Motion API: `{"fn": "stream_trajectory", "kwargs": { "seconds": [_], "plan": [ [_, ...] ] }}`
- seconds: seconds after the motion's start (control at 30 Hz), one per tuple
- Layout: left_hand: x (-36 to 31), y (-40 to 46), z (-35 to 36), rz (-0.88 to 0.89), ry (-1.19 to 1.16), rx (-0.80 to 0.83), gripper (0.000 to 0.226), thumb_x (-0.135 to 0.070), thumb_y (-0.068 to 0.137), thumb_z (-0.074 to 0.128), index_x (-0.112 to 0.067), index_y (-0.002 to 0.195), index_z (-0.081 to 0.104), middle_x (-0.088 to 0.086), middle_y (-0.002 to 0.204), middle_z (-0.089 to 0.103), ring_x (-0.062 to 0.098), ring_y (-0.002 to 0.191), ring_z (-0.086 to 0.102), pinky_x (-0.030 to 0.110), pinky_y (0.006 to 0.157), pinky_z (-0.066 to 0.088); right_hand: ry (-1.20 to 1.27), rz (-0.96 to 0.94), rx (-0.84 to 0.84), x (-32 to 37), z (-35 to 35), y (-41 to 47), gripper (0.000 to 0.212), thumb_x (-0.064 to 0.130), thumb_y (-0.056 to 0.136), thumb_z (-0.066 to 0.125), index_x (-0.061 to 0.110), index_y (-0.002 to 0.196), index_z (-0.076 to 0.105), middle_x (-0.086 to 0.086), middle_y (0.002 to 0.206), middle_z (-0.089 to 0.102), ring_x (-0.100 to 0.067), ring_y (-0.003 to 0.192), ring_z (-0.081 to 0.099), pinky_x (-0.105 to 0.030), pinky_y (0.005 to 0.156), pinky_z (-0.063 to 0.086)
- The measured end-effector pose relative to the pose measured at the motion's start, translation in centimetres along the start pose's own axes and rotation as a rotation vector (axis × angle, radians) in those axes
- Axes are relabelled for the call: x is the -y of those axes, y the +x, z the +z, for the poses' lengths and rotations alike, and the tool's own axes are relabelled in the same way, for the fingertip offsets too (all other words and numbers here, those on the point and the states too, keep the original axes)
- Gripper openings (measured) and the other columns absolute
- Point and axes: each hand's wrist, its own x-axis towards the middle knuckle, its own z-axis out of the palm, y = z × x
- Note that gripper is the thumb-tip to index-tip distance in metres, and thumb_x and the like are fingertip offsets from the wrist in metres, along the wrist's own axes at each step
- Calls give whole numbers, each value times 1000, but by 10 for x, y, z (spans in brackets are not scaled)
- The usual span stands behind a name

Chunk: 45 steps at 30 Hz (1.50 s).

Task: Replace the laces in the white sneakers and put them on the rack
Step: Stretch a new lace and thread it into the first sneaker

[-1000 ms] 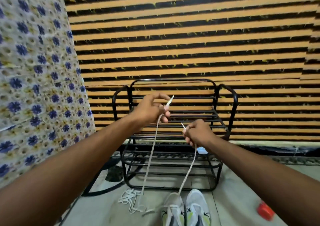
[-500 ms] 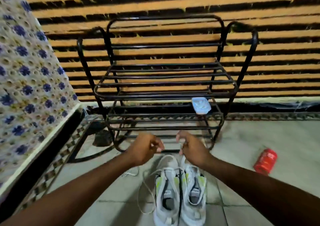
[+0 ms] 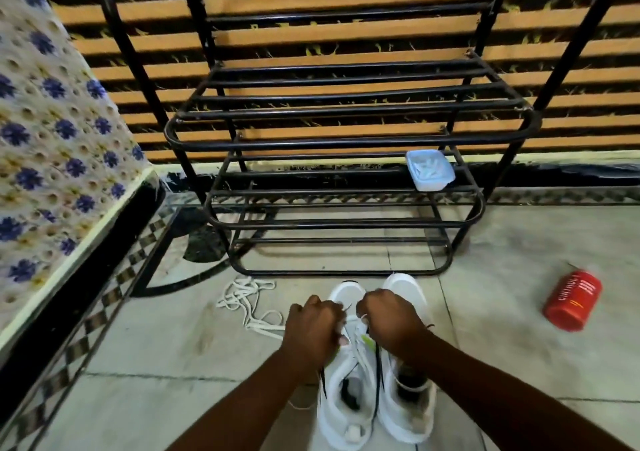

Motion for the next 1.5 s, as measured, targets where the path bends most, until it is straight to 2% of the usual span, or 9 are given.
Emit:
{"fn": "stream_trajectory", "kwargs": {
  "seconds": [0.27, 0.43, 0.57, 0.77, 0.87, 1.0, 1.17, 1.27, 1.5],
  "plan": [
    [-7, 2, 3, -46, 24, -28, 36, -44, 84, 70, -33, 117, 63, -12, 116, 69, 17, 121, 48, 38, 94, 38, 181, -131, -197, -19, -7, -14, 31, 26, 71, 39, 21, 78, 68, 0, 82, 68, -28, 81, 66, -33, 67, 46],
    [-13, -2, 7, -50, 34, -38, 21, -35, 84, 68, -32, 104, 62, -18, 122, 66, 17, 120, 49, 39, 90, 41, 606, -59, -672, -33, -59, -17, 25, 14, 83, 48, 19, 73, 69, 13, 68, 67, -6, 68, 62, -20, 70, 44],
    [-14, -3, 5, -59, 21, -25, 15, -33, 84, 65, -32, 98, 60, -19, 122, 65, 16, 117, 48, 38, 91, 44, 836, -33, -496, -31, -76, -20, 34, 26, 102, 45, 18, 78, 68, 14, 56, 63, -5, 53, 59, -27, 58, 47],
    [-11, -4, 2, -56, 8, 5, 35, -32, 86, 66, -33, 121, 63, -15, 133, 62, 20, 122, 45, 38, 94, 41, 1648, 143, -363, -2, -47, -29, 54, 35, 111, 35, -4, 92, 67, -25, 88, 72, -36, 85, 74, -38, 75, 55],
    [-11, -6, 1, -61, 9, 13, 40, -29, 88, 66, -33, 127, 62, -13, 132, 63, 21, 124, 45, 39, 96, 41, 1842, 224, -348, 5, -37, -20, 57, 39, 110, 33, -1, 81, 61, -22, 89, 69, -32, 61, 67, -32, 56, 49],
    [-12, -7, 0, -77, -41, 1, 42, -27, 86, 67, -35, 127, 62, -13, 132, 65, 21, 123, 46, 40, 96, 42, 1072, 175, -326, -5, -32, -9, 45, 34, 109, 41, 13, 75, 61, -1, 61, 59, -18, 49, 49, -21, 48, 34],
    [-12, -7, 1, -107, -69, -2, 43, -27, 88, 66, -35, 130, 62, -12, 127, 67, 22, 124, 44, 40, 95, 40, -5, -15, 15, 5, -22, -11, 6, 19, 94, 57, 15, 90, 56, -17, 107, 62, -37, 101, 64, -32, 74, 43],
    [-11, -8, 2, -132, -65, -5, 39, -30, 88, 66, -36, 126, 62, -11, 122, 69, 21, 122, 43, 41, 93, 39, -120, -20, 72, 17, -22, -12, 19, 16, 94, 57, 10, 111, 57, -16, 117, 54, -37, 109, 60, -36, 81, 46],
    [-8, -10, 6, -218, -74, -10, 47, -45, 87, 68, -41, 134, 62, -10, 117, 69, 19, 129, 41, 42, 102, 42, -109, -84, 14, 10, -34, -10, 21, 21, 85, 61, 14, 104, 66, -9, 107, 67, -32, 105, 62, -36, 81, 51]
  ]
}}
